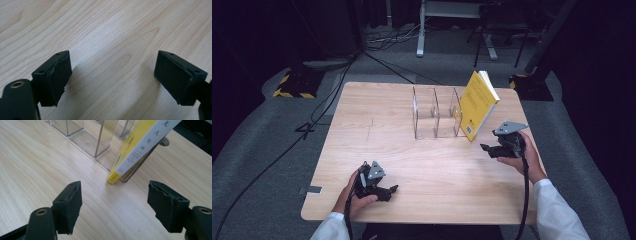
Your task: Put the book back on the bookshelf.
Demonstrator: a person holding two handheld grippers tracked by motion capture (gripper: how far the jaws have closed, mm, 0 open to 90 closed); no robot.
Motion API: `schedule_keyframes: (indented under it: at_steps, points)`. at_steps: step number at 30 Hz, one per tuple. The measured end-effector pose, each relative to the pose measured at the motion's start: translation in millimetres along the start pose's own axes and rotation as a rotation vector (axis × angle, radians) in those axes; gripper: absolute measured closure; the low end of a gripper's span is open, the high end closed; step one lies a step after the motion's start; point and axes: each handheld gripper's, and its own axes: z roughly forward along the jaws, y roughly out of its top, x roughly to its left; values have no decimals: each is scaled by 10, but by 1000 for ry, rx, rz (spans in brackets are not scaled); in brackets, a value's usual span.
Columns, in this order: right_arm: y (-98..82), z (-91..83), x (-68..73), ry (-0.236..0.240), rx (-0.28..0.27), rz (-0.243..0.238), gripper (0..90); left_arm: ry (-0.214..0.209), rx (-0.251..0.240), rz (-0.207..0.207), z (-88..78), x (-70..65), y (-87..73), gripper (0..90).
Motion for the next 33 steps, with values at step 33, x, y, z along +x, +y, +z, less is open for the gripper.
schedule_keyframes:
  at_steps: [33]
  points:
    - [-622, -338, 419, 14, 2, -65, 288, 1, 0, 0, 0, -1, 0, 150]
